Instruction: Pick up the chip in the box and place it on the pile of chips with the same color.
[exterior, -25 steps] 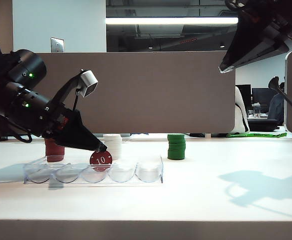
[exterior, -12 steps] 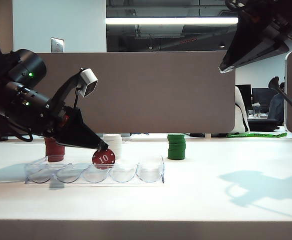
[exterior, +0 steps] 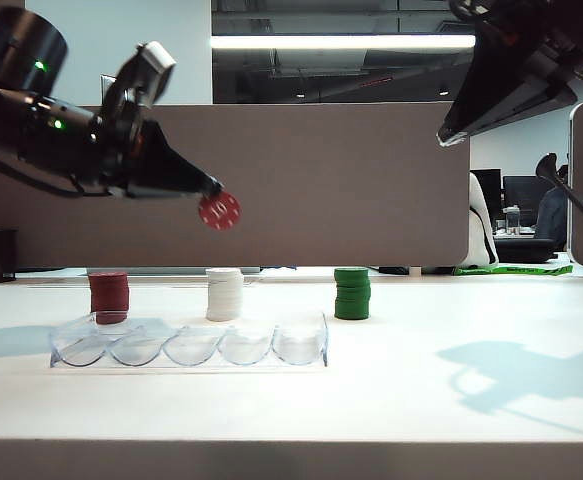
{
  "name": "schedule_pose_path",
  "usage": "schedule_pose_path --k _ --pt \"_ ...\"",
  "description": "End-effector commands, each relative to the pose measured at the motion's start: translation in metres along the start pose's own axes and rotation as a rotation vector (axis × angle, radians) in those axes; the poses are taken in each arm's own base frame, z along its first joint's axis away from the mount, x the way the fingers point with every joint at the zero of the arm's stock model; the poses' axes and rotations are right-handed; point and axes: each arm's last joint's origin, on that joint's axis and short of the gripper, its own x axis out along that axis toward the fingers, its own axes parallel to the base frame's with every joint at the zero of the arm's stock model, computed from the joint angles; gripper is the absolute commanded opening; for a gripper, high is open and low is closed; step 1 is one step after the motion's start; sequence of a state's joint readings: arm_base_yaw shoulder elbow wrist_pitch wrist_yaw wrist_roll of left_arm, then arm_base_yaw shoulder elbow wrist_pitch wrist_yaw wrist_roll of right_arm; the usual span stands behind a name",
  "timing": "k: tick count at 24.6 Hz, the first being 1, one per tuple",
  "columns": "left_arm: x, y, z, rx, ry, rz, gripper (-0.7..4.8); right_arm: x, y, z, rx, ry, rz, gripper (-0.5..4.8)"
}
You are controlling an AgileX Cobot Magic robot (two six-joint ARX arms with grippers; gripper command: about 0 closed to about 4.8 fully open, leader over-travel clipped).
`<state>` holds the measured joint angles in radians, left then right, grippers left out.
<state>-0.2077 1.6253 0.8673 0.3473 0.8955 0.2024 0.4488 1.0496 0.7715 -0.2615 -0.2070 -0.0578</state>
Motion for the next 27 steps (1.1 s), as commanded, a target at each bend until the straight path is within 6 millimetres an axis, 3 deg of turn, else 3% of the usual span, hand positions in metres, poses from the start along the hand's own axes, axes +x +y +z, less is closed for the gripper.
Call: schedule_pose_path --k 1,7,11,19,27 --pt "-0.018 0.018 0.01 -0.164 -0.095 0.113 -0.06 -0.001 0.0 0.002 -0.005 -0.014 0.004 -0.06" --pt "-0.064 0.048 0.007 -0.404 -0.189 0.256 -0.06 -0.001 0.0 0.002 -0.005 -0.014 0.004 -0.06" --pt "-0.077 0.057 -0.001 -0.563 -0.197 0.382 -0.06 -0.001 0.0 0.002 -0.005 -0.014 0.003 -0.06" --pt "-0.074 0.065 -0.026 -0.823 -0.151 0.47 -0.05 -0.001 0.0 0.002 -0.005 -0.013 0.004 -0.06" --pt "-0.07 0.069 -0.034 -0.827 -0.138 0.477 -0.06 -0.001 0.0 0.002 -0.005 -0.01 0.004 -0.06"
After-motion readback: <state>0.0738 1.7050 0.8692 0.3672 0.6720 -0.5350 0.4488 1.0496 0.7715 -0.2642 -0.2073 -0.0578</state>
